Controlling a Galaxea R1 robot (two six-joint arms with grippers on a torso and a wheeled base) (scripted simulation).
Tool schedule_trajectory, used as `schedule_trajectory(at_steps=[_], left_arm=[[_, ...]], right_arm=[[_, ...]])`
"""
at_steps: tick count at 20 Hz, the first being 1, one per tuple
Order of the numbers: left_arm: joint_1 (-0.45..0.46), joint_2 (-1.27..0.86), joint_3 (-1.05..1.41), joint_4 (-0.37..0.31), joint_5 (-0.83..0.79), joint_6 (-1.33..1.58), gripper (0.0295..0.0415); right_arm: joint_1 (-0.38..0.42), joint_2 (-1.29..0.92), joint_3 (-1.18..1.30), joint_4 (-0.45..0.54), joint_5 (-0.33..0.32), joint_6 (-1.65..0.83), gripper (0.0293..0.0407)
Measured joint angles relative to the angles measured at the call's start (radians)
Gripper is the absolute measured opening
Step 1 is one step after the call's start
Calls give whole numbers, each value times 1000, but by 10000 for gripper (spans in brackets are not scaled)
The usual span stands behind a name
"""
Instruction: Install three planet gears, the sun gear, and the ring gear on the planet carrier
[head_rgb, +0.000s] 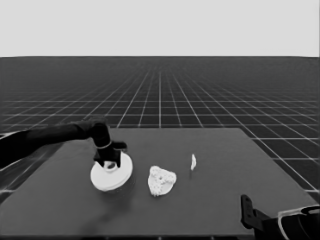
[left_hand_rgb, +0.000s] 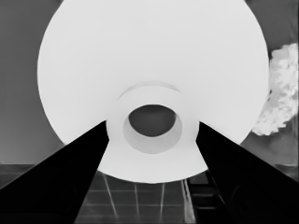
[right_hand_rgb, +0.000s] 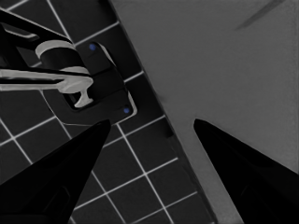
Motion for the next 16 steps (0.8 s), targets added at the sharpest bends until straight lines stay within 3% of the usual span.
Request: schedule_trajectory(at_steps=[6, 8, 10, 16], left_arm=[[-24, 0, 1, -23, 10, 0, 348], [0, 331, -83, 13, 36, -285, 348], [9, 523, -233, 19, 36, -292, 348], [13, 615, -349, 23, 33, -266, 348]], right_arm=[[0, 0, 0, 0, 0, 0, 385], [0, 0, 0, 0, 0, 0, 385], [0, 0, 0, 0, 0, 0, 385], [0, 0, 0, 0, 0, 0, 385]])
